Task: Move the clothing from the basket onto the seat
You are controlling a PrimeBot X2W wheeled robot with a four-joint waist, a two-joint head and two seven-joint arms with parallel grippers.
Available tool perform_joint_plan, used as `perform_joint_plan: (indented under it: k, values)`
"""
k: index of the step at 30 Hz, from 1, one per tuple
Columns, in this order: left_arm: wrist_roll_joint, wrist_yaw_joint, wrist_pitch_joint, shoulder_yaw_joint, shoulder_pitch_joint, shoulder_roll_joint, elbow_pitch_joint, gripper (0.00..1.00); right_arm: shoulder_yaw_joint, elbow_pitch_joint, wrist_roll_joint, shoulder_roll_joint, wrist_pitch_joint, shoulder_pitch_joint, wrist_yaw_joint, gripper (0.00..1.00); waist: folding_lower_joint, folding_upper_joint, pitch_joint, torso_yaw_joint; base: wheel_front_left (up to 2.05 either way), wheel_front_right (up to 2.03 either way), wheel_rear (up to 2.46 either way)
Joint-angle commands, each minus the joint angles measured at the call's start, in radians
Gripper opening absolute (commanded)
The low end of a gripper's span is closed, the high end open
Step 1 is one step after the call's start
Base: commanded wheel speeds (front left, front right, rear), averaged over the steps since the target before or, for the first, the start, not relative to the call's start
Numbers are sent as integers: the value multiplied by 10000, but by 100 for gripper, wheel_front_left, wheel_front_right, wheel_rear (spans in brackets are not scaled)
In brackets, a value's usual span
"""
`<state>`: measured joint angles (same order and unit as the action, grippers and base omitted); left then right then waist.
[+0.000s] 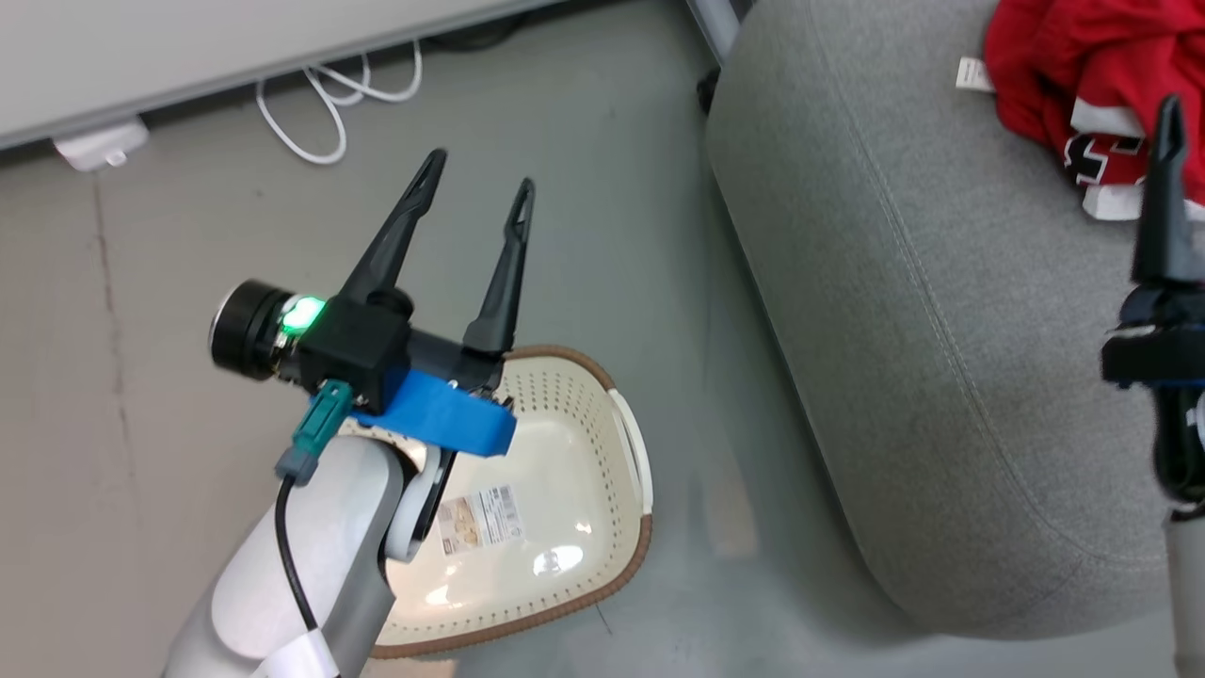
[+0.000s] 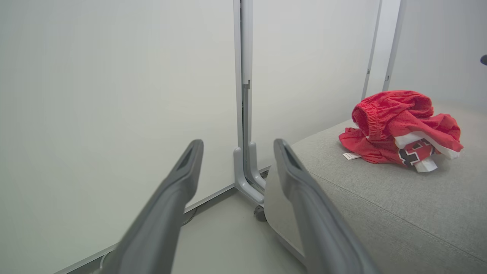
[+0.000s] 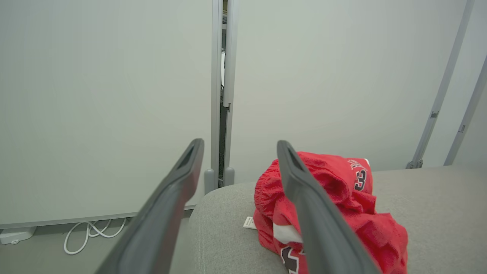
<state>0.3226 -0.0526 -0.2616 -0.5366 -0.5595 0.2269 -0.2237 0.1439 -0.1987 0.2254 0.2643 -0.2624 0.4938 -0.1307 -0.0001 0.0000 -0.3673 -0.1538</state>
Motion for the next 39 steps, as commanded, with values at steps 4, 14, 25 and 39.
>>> perform_joint_plan:
  k: [4, 14, 25, 39]
  values:
    - [-240, 166, -48, 874, 997, -217, 36, 100, -452, 553, 47, -438, -36, -1062, -1, 100, 1, 0, 1175, 548, 0, 0, 0]
    - [-734, 412, -48, 2651, 2959, -650, -168, 100, -1218, 1133, -43, -1063, -37, -2816, -1, 100, 1, 0, 2586, 1274, 0, 0, 0]
    - [-1273, 820, -48, 4014, 4563, -1066, -28, 100, -1101, 950, -200, -1573, -36, -4192, -1, 100, 1, 0, 3558, 1922, 0, 0, 0]
    - [-1791, 1505, -49, 4917, 5133, -1553, 78, 100, -890, 577, -222, -1892, -37, -4488, -1, 100, 1, 0, 3609, 2233, 0, 0, 0]
